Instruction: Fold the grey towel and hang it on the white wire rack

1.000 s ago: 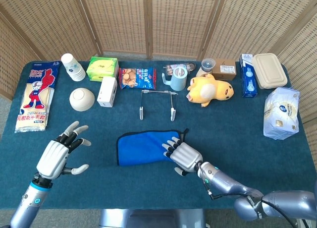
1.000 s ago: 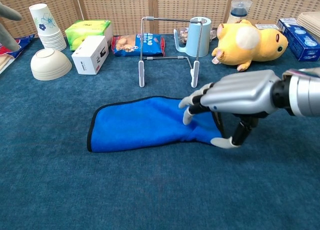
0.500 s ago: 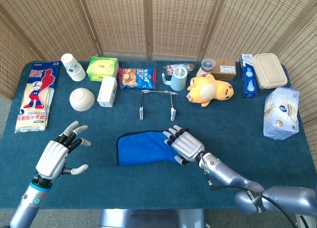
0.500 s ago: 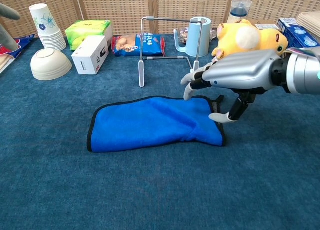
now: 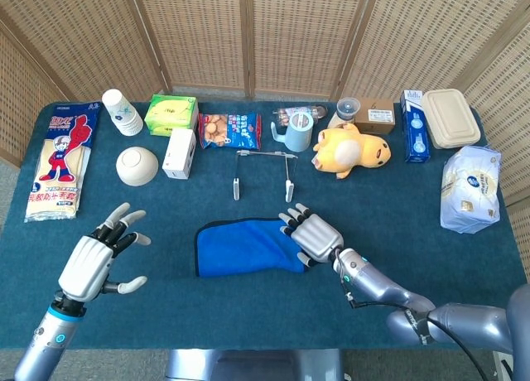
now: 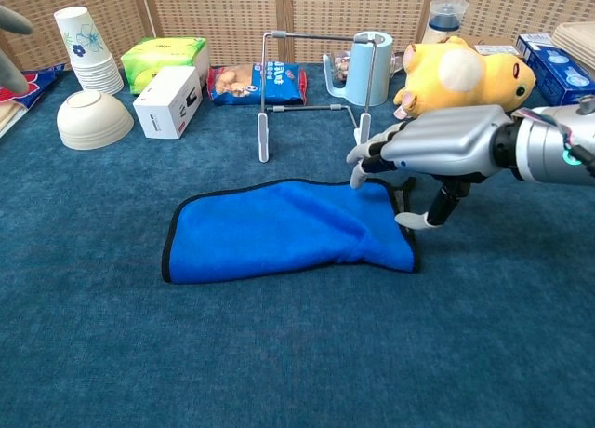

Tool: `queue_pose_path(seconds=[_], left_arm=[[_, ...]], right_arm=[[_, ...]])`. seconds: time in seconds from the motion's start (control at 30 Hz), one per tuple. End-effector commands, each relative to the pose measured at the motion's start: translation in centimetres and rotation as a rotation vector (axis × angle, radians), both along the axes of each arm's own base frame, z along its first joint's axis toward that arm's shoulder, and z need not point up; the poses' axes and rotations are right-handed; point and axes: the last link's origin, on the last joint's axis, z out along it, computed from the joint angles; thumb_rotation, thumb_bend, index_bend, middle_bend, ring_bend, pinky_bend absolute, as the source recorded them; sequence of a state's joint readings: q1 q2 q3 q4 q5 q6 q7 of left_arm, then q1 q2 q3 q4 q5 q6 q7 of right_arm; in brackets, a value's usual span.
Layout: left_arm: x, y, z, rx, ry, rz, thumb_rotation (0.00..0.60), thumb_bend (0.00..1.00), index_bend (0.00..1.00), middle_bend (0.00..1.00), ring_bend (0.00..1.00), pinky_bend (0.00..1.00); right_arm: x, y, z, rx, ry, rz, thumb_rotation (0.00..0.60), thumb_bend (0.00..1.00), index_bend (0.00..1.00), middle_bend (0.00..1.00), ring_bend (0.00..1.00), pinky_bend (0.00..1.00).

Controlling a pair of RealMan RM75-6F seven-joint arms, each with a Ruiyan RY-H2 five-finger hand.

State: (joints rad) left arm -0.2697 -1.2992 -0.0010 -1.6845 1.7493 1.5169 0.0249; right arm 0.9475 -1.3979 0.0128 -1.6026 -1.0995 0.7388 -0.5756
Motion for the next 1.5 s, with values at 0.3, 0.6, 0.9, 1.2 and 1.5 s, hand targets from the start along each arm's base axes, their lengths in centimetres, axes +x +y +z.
queue_pose_path(seconds=[0.3,0.6,0.9,1.2,1.5], left_arm=[[0.0,-0.1,0.2,0.003,-0.002,-0.003,0.0,0.2,0.41,0.18,0.08,0.34],[-0.2,-0.2,0.3,0.004,-0.003,0.002,0.0,0.2,0.41,0.18,0.08,0.34],[-0.1,-0.1,0.1,0.001,-0.004,-0.005,0.0,0.2,0.41,0.17,0.08,0.33],[0.0,-0.1,-0.1,-0.001,-0.003,-0.013,0.0,0.2,0.41,0.17,0.07,0.32],[0.2,0.1,-0.5,-0.014,0.028,-0.026,0.001,0.2,0.41,0.18,0.07,0.32]], right_arm=[[-0.3,-1.0,-0.8,0.003,0.074,-0.013,0.353,0.48,0.17,0.0,0.0,0.0],[-0.9,-1.6,-0.8,-0.017,0.107,-0.036,0.352,0.49,0.18,0.0,0.0,0.0],[-1.4,-1.6,-0.1,-0.037,0.137,-0.041,0.35,0.5,0.26,0.02,0.0,0.0],[-1.3,-1.4,0.5,-0.052,0.123,-0.047,0.353,0.49,0.25,0.03,0.0,0.0],[-0.3,-1.7,1.0,-0.068,0.076,-0.024,0.358,0.48,0.18,0.03,0.0,0.0]])
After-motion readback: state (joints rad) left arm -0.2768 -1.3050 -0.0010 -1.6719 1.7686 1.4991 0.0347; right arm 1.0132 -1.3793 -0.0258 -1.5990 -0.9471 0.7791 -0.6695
